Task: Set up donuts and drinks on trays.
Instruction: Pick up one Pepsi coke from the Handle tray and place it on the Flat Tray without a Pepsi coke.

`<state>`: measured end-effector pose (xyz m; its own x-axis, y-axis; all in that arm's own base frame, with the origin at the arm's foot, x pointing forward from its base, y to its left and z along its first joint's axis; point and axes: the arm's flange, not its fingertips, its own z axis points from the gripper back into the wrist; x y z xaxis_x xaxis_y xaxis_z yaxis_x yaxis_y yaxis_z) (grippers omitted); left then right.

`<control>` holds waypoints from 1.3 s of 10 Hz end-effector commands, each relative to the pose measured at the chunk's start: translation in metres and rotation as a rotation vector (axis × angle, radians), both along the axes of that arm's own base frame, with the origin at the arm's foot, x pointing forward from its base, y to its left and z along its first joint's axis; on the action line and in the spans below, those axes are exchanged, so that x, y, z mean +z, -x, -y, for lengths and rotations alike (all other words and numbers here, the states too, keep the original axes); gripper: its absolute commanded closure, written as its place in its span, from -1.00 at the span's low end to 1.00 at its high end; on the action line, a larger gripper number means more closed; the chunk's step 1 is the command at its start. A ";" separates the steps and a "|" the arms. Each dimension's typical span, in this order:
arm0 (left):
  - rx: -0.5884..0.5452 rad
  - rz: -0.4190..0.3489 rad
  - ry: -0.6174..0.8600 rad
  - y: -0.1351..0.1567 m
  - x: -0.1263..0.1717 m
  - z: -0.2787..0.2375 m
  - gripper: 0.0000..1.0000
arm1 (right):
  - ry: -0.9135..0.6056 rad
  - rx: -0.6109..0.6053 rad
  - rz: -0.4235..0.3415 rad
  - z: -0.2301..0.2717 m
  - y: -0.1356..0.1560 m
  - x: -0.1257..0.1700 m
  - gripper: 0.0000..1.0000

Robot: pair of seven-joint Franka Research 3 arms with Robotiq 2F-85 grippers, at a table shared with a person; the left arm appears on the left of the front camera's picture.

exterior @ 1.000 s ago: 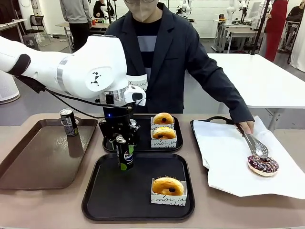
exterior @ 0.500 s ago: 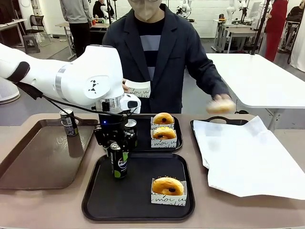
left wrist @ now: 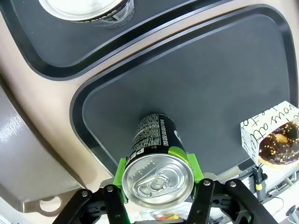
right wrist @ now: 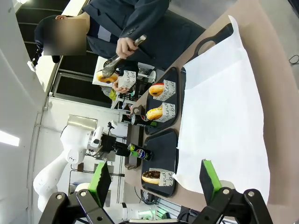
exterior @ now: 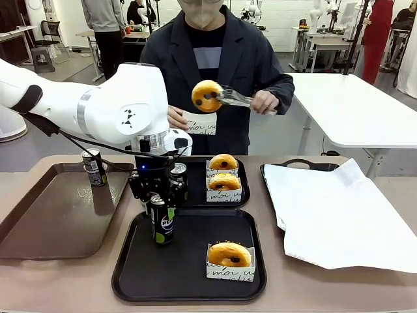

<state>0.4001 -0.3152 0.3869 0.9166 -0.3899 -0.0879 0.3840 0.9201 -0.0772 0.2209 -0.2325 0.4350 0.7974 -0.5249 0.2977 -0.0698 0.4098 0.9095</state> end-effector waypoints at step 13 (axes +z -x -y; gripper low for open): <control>0.025 -0.020 -0.010 -0.004 -0.001 0.001 -0.16 | -0.010 -0.003 0.030 0.001 -0.003 0.000 -1.00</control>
